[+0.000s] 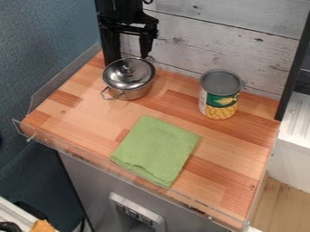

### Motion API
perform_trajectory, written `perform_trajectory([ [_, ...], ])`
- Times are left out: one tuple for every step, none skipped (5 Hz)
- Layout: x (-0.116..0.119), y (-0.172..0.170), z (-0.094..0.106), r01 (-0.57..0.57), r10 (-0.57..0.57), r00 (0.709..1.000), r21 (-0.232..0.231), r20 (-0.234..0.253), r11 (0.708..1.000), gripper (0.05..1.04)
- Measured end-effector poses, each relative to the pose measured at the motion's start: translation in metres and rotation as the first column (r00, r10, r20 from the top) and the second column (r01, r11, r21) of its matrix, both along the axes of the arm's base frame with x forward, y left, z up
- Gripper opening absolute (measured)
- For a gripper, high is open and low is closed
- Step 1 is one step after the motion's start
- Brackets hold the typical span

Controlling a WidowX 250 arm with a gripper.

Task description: Move the green towel to the lower left of table

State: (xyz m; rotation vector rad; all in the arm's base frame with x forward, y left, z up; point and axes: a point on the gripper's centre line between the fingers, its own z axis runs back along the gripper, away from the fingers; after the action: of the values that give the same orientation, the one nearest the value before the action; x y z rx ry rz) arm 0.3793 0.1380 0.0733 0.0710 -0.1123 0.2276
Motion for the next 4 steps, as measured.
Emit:
perform_trajectory([
  [-0.006,-0.002,-0.018,-0.009,0.008,0.999,-0.014,-0.038,1.000,1.001],
  [-0.047,-0.016,-0.033,-0.028,0.026,0.997,-0.019,-0.073,0.999,1.001],
  [-0.080,-0.041,-0.026,0.012,-0.012,1.000,-0.016,-0.027,1.000,1.001],
  [-0.112,-0.067,-0.026,0.059,-0.060,0.998,-0.038,-0.011,0.998,1.001],
])
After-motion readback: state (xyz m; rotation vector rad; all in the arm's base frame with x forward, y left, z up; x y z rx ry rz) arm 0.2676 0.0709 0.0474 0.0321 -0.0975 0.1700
